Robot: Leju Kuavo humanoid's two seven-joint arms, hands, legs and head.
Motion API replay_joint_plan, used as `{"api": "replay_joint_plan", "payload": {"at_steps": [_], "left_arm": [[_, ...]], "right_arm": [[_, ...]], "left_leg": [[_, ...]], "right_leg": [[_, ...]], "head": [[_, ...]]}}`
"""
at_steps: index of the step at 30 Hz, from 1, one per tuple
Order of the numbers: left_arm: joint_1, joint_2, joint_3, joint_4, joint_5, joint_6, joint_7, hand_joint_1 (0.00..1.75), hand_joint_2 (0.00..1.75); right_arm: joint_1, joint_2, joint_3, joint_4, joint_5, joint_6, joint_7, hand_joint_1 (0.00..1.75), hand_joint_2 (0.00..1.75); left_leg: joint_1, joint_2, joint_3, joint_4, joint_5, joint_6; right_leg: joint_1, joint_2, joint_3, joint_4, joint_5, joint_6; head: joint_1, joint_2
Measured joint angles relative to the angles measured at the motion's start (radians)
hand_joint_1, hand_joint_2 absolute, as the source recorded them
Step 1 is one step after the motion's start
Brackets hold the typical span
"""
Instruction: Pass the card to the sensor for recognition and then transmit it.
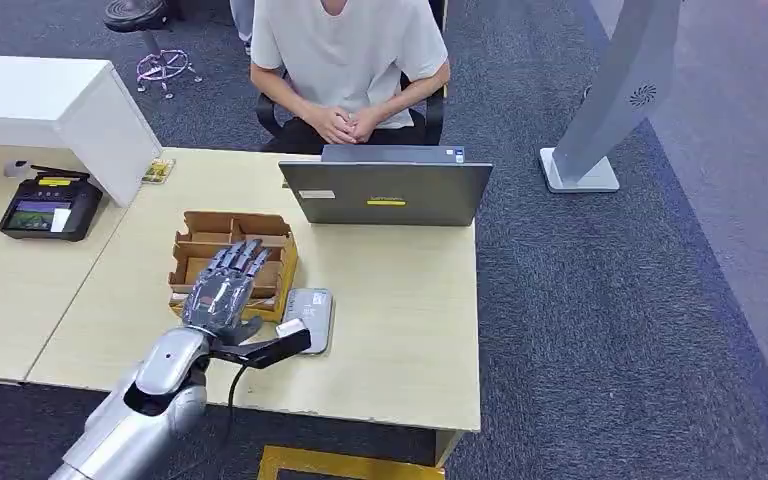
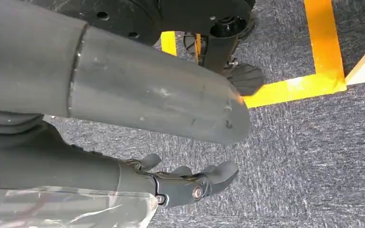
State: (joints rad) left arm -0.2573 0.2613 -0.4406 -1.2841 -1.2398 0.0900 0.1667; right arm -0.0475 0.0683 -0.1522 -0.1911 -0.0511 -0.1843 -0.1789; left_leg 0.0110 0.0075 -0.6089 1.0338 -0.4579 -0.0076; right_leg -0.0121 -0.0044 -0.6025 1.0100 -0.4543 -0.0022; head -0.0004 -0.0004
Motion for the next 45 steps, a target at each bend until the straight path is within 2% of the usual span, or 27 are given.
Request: {"api": "replay_joint_plan", "payload": {"at_steps": [28, 45], "left_arm": [[0.015, 0.026, 0.021, -0.011, 0.005, -0.01, 0.014, 0.0, 1.75], [0.021, 0.026, 0.053, -0.013, 0.009, -0.017, 0.021, 0.0, 1.75]], "right_arm": [[0.003, 0.0, -0.019, 0.0, 0.004, 0.0, -0.001, 0.0, 0.0], [0.002, 0.0, -0.024, 0.0, 0.019, 0.001, -0.003, 0.0, 0.0]], "left_leg": [[0.0, 0.0, 0.0, 0.0, 0.0, 0.0], [0.0, 0.0, 0.0, 0.0, 0.0, 0.0]], "right_leg": [[0.0, 0.0, 0.0, 0.0, 0.0, 0.0], [0.0, 0.0, 0.0, 0.0, 0.0, 0.0]], "head": [[0.0, 0.0], [0.0, 0.0]]}}
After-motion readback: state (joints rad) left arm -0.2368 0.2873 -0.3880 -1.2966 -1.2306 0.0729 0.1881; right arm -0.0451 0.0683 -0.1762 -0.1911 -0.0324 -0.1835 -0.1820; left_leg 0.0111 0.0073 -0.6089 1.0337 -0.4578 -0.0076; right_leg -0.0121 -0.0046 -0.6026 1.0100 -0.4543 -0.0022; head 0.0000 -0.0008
